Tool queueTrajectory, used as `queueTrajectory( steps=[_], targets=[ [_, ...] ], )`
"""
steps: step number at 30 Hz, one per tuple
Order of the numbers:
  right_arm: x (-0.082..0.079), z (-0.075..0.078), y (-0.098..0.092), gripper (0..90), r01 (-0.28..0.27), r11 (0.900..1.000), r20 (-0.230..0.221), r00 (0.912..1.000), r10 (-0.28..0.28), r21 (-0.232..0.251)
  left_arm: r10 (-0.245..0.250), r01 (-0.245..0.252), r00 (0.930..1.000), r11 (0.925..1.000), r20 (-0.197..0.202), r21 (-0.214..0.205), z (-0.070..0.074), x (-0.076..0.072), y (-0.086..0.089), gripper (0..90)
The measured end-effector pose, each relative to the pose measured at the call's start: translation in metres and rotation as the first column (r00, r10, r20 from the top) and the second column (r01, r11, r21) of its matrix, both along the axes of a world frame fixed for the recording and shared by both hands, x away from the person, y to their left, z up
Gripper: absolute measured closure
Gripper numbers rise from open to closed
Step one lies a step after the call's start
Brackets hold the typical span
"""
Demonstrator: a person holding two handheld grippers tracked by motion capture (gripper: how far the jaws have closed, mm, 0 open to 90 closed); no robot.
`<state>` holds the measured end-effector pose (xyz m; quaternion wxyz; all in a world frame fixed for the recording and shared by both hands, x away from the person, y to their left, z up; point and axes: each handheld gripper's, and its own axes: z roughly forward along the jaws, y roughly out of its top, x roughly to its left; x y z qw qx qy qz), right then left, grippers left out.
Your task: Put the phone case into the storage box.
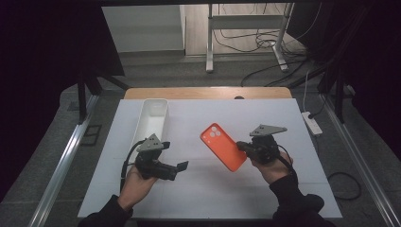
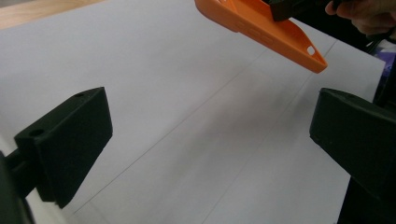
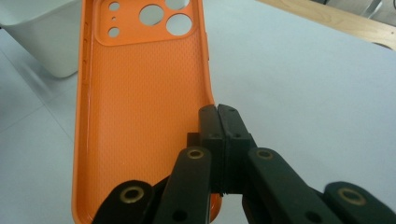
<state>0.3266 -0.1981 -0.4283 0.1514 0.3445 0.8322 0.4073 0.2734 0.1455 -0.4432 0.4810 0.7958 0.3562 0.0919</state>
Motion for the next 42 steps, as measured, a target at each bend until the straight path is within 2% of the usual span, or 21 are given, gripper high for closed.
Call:
queueTrajectory(
  steps=[5,8,10,17,23,31,42],
  targets=[
    [-0.008,0.002,-0.002,89.7,0.000,0.9998,0.016,0.9999,-0.001,0.018,-0.025,0.025,0.9993,0.9996,-0.028,-0.011,0.000,0.007,-0.011,0.1],
    [-0.012,0.003,-0.003,89.7,0.000,0.9997,0.023,0.9997,-0.001,0.024,-0.049,0.046,0.9970,0.9977,-0.059,-0.049,0.000,0.012,-0.015,0.0],
    [-0.015,0.003,-0.003,89.7,-0.001,0.9996,0.026,0.9997,0.000,0.029,-0.058,0.054,0.9956,0.9970,-0.074,-0.055,0.000,0.014,-0.018,0.0],
    [-0.020,0.002,-0.002,89.7,-0.009,0.9993,0.034,0.9994,0.007,0.035,-0.060,0.056,0.9934,0.9977,-0.098,-0.040,0.000,0.020,-0.028,0.0],
    [-0.022,0.002,0.000,89.6,-0.010,0.9992,0.037,0.9993,0.008,0.038,-0.079,0.072,0.9891,0.9960,-0.125,-0.053,-0.002,0.027,-0.036,0.0],
    [-0.023,0.000,0.005,89.7,-0.016,0.9990,0.035,0.9993,0.014,0.041,-0.119,0.104,0.9773,0.9902,-0.175,-0.094,-0.003,0.037,-0.047,0.0],
    [-0.024,-0.002,0.011,89.7,-0.025,0.9985,0.040,0.9990,0.023,0.049,-0.158,0.131,0.9642,0.9816,-0.213,-0.139,-0.004,0.046,-0.060,0.1]
  ],
)
